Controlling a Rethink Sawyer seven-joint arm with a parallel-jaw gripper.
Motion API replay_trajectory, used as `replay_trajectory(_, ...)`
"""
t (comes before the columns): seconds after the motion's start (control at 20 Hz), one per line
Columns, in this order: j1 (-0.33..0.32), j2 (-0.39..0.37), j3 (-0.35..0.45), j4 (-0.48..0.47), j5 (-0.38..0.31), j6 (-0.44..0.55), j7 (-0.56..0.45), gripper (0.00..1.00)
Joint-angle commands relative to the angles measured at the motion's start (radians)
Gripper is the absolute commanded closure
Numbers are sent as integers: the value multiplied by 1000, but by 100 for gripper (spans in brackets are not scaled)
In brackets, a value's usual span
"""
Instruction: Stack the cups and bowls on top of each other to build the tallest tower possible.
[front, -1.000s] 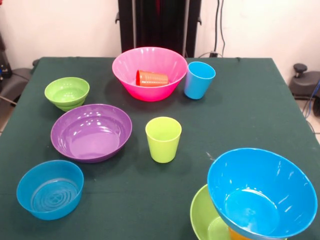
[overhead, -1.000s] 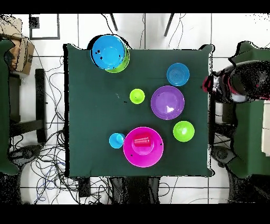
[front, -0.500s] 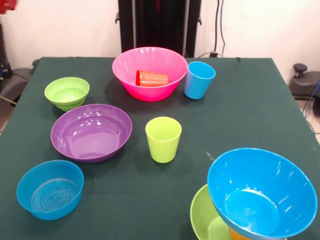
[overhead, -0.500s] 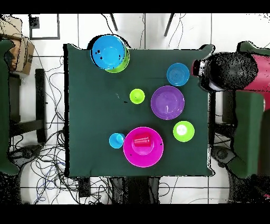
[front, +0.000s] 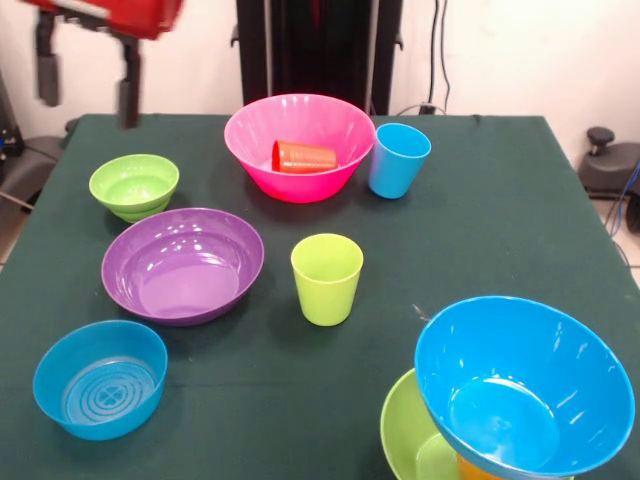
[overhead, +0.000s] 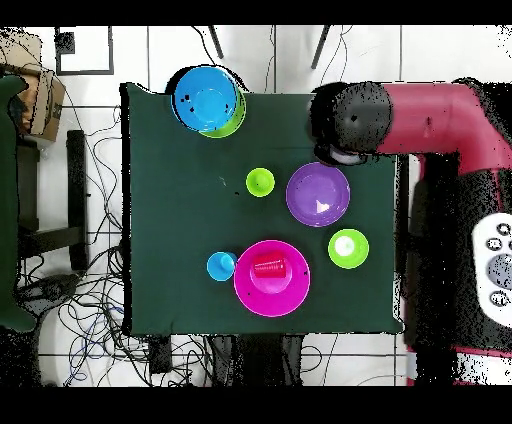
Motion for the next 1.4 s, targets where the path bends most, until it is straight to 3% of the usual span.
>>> replay_trajectory(0.05,94,23,-139,-42,-13,165,253,0)
replay_trajectory(0.55,155,59,-189,-122,13,206,303,0)
replay_trajectory(0.9,185,142,-255,-134,73,112,492,0)
replay_trajectory(1.15,212,176,-284,-163,50,70,475,0)
replay_trajectory(1.4,266,194,-327,-163,55,40,569,0)
